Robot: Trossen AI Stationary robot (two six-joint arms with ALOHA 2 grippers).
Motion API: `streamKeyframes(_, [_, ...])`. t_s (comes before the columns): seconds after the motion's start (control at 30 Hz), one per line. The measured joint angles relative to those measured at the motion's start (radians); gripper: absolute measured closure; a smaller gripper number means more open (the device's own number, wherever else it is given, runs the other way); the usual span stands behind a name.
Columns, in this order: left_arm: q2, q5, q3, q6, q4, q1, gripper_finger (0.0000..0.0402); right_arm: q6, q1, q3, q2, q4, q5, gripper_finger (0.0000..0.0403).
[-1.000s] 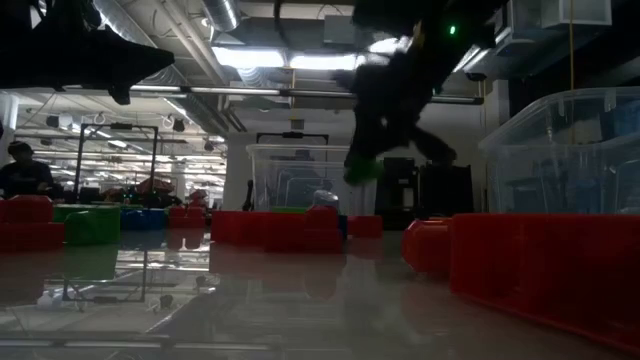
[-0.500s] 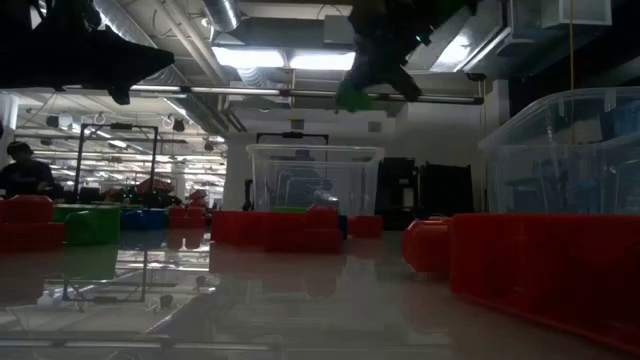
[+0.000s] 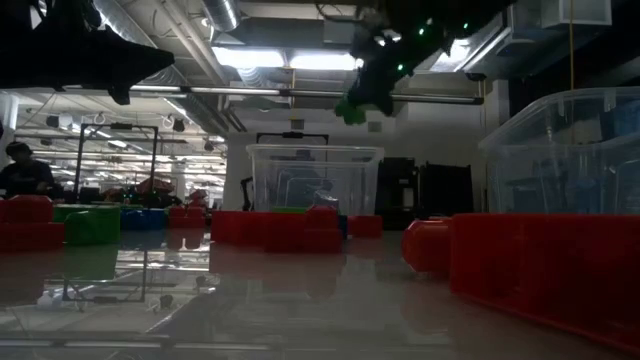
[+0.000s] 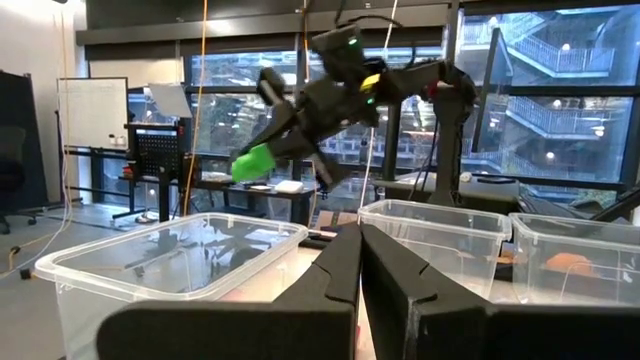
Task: Sort blocks
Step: Put the green game piece into the top transparent bin
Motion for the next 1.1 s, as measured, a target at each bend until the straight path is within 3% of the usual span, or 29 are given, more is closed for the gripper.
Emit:
streamKeyframes(0.37, [0.0,-0.001,0.0,0.005,-0.001,0.0,0.04,0.012,-0.024,0.0,0.133,0.081,-0.003,0.0338])
streamKeyframes(0.53, [0.0,0.0,0.0,0.002,-0.008,0.0,0.04,0.06,-0.024,0.0,0.141,0.076,-0.029,0.0268])
streamKeyframes(0.8, [0.0,0.0,0.0,-0.001,0.001,0.0,0.04,0.047,0.009,-0.001,0.075,0.01,0.058,0.016])
streamKeyframes(1.1, [0.0,0.0,0.0,0.008,0.006,0.0,0.04,0.109,0.009,-0.001,0.073,-0.086,0.069,0.015])
